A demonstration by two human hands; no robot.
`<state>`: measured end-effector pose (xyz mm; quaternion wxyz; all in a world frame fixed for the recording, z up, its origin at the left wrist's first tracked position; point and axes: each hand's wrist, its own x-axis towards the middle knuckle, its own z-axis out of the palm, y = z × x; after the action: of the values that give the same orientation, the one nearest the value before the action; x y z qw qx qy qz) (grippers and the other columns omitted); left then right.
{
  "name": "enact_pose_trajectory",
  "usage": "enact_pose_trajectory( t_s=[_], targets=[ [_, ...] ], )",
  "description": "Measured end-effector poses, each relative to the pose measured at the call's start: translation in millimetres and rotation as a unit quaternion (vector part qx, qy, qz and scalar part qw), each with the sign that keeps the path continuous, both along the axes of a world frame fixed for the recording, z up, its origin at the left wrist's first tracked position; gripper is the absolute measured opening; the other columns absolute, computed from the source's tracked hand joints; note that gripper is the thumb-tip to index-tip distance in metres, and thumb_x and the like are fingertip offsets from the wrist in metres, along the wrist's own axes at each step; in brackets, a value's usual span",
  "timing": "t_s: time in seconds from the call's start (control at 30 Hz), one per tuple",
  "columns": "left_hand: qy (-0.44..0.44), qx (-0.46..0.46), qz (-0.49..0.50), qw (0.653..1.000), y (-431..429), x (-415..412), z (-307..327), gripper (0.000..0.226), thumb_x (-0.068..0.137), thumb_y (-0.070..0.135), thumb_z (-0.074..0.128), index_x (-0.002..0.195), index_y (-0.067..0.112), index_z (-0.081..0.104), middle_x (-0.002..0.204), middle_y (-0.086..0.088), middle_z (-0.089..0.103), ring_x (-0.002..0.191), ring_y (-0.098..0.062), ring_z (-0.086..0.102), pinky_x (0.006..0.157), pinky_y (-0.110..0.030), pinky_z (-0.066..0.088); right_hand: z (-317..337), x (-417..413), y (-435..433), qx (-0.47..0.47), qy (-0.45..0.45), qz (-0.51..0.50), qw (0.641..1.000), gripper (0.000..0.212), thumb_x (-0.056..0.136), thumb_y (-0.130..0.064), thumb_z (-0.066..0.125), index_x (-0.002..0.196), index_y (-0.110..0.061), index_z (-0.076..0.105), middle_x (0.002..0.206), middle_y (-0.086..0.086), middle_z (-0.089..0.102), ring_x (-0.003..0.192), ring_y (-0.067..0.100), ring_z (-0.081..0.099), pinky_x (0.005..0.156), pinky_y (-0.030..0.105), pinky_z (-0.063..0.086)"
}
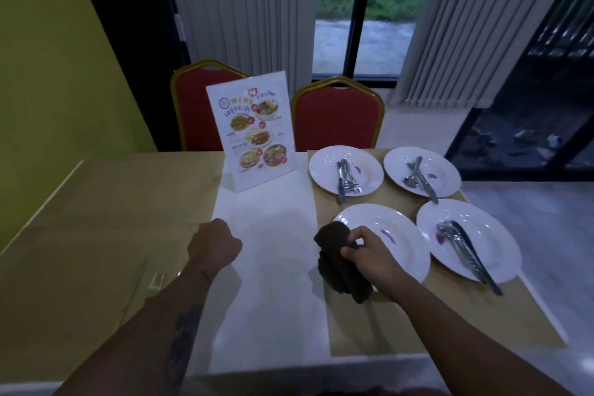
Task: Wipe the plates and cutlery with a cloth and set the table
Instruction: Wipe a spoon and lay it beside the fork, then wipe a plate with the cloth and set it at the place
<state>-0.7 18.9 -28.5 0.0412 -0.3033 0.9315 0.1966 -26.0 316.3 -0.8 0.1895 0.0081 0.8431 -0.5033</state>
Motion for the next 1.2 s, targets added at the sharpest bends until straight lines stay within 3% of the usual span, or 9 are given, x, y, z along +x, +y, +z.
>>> enact_pose_trajectory(
  t_s=[0.3,0.37,0.53,0.63,0.73,0.83,0.93,1.07,1.2],
  targets=[
    [0.049,0.197,-0.025,0.979,159.6,-38.4,16.4,0.031,0.075,0.015,0.061,0.102,0.009,0.073,0.109,-0.011,0.071,0.102,-0.03,0.067,0.086,-0.029,0.053,-5.1,-46.6,83.3,0.066,0.031,-0.008,0.997,0.03,0.083,-0.001,0.071,0.103,-0.014,0.052,0.104,0.014,0.061,0.093,0.026,0.06,0.081,0.041,0.052],
    [0.046,0.233,0.004,0.971,183.8,-40.4,6.7,0.039,0.077,0.019,0.063,0.113,0.006,0.065,0.118,-0.011,0.066,0.109,-0.03,0.063,0.085,-0.026,0.049,-9.5,-53.3,93.6,0.088,0.03,0.007,0.996,0.027,0.086,0.0,0.065,0.102,-0.015,0.05,0.1,0.016,0.061,0.09,0.031,0.063,0.076,0.042,0.053],
    [-0.013,0.326,0.079,0.942,215.5,-34.9,-14.1,0.062,0.081,0.031,0.066,0.133,0.005,0.042,0.129,-0.015,0.054,0.116,-0.032,0.057,0.092,-0.036,0.053,-18.6,-59.5,107.6,0.166,0.051,0.067,0.983,0.027,0.09,-0.004,0.058,0.105,-0.022,0.045,0.093,0.01,0.058,0.083,0.027,0.059,0.069,0.036,0.049],
    [-0.007,0.344,0.093,0.934,225.3,-34.1,-19.9,0.055,0.082,0.028,0.067,0.129,0.007,0.047,0.125,-0.013,0.058,0.11,-0.029,0.059,0.089,-0.033,0.055,-22.3,-58.8,113.1,0.182,0.042,0.104,0.977,0.03,0.09,-0.007,0.057,0.109,-0.025,0.042,0.096,0.007,0.057,0.083,0.023,0.057,0.062,0.031,0.043],
    [-0.001,0.357,0.089,0.93,229.9,-33.9,-25.2,0.03,0.087,0.019,0.064,0.114,0.005,0.062,0.113,-0.014,0.066,0.093,-0.024,0.061,0.085,-0.033,0.058,-24.1,-59.2,120.6,0.193,0.037,0.137,0.971,0.036,0.085,-0.009,0.061,0.111,-0.026,0.041,0.098,0.006,0.057,0.084,0.021,0.056,0.06,0.028,0.042],
    [0.029,0.439,0.096,0.893,233.3,-28.3,-16.6,0.013,0.089,0.004,0.06,0.097,0.011,0.067,0.096,-0.011,0.07,0.084,-0.024,0.064,0.077,-0.04,0.061,-24.9,-60.3,125.1,0.194,0.04,0.142,0.97,0.037,0.085,-0.011,0.061,0.116,-0.023,0.044,0.103,0.007,0.059,0.087,0.021,0.057,0.06,0.024,0.042],
    [0.057,0.519,0.115,0.845,227.8,-25.5,2.2,0.027,0.086,-0.008,0.056,0.092,0.017,0.061,0.089,-0.008,0.066,0.08,-0.027,0.065,0.056,-0.037,0.059,-24.3,-59.5,121.6,0.189,0.079,0.135,0.969,0.036,0.091,-0.01,0.056,0.125,-0.019,0.046,0.113,0.009,0.062,0.09,0.02,0.055,0.073,0.028,0.045],
    [0.067,0.527,0.111,0.84,213.6,-22.5,20.0,0.045,0.082,-0.008,0.053,0.12,0.017,0.053,0.11,-0.017,0.065,0.1,-0.041,0.065,0.081,-0.059,0.057,-20.5,-46.5,98.5,0.142,0.18,0.19,0.955,0.044,0.095,-0.007,0.056,0.137,-0.018,0.047,0.127,0.005,0.063,0.102,0.013,0.056,0.092,0.025,0.046],
    [0.103,0.554,0.118,0.818,192.3,-9.7,36.4,0.049,0.084,-0.011,0.049,0.126,0.015,0.051,0.114,-0.017,0.064,0.098,-0.037,0.067,0.076,-0.05,0.061,-20.1,-32.4,75.0,0.181,0.227,0.289,0.912,0.046,0.091,-0.015,0.061,0.134,-0.029,0.054,0.128,-0.003,0.065,0.119,0.017,0.058,0.105,0.036,0.048]
  ],
)
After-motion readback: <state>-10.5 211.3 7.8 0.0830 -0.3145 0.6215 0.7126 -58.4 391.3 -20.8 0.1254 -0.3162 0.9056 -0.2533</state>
